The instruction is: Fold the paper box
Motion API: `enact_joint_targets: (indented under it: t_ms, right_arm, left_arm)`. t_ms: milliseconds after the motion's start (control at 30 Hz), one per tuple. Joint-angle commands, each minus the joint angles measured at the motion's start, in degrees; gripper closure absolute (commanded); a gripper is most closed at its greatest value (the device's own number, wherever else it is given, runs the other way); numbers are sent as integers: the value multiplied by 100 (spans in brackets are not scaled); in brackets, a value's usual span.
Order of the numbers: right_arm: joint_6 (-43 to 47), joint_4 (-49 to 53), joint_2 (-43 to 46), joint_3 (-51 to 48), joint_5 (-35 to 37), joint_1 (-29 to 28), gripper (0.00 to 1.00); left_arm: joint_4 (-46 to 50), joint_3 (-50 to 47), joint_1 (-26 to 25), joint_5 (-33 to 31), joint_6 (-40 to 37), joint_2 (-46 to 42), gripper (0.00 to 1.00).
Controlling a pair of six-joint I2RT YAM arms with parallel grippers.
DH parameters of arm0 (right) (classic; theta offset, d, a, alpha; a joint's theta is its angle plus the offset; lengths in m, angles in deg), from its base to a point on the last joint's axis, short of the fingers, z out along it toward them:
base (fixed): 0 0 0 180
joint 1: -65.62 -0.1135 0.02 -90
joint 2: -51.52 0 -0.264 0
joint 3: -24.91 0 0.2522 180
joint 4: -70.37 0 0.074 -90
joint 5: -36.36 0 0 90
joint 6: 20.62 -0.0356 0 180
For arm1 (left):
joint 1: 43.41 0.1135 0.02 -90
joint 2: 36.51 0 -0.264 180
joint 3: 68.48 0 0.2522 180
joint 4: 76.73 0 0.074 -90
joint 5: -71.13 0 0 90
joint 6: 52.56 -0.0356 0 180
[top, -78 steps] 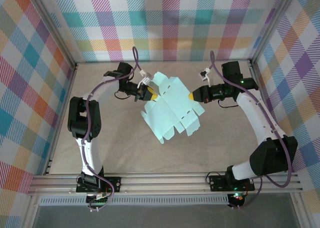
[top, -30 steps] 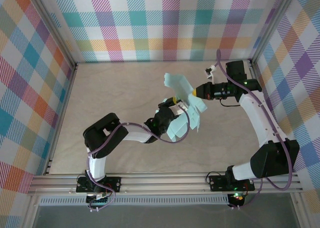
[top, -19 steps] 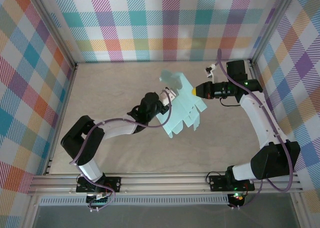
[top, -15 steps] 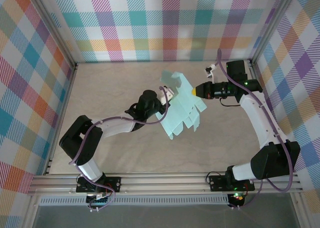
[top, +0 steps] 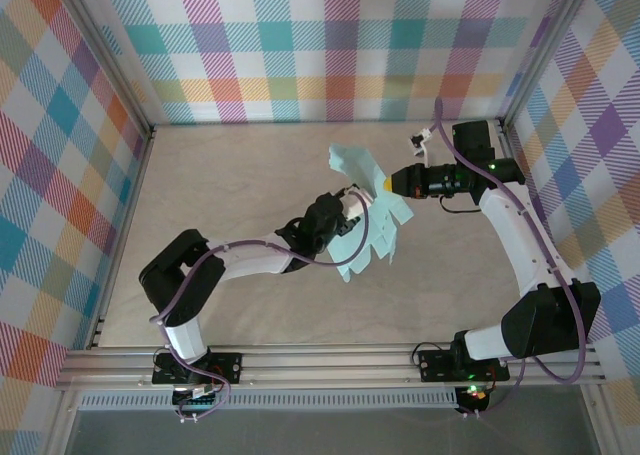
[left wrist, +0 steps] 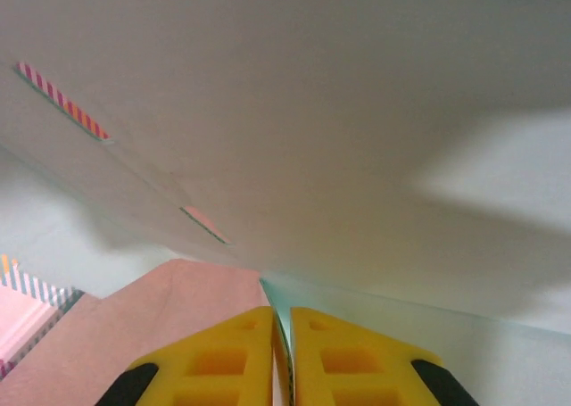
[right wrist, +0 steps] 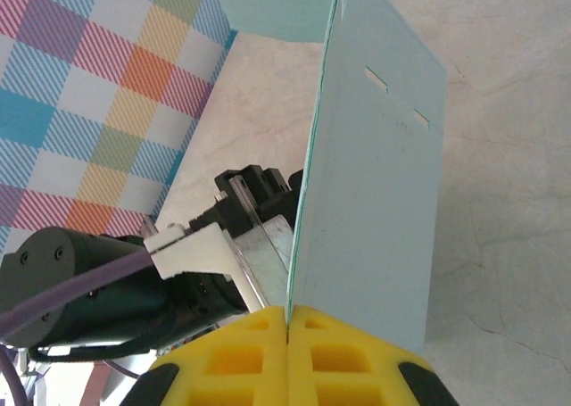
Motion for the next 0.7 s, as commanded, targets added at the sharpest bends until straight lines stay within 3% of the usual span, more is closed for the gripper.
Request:
enact_joint_targets:
  t_ms: [0, 167, 333, 467, 667]
  right_arm:
    - [117, -151, 104, 69, -108, -15, 100]
    - [168, -72, 121, 91, -20, -15, 100]
    - [158, -101, 139, 47, -30, -15, 100]
    - [296, -34, 119, 23, 86, -39, 100]
    - [374, -206, 109, -157, 492, -81, 100]
  left_arm:
    - [-205, 209, -72, -269, -76, 40, 87]
    - [376, 172, 259, 844, 605, -268, 77]
    - [327, -204, 615, 1522, 1316, -789, 38]
    - [615, -524, 791, 1741, 1730, -1540, 21]
    - [638, -1182, 1330, 2025, 2652, -2558, 7]
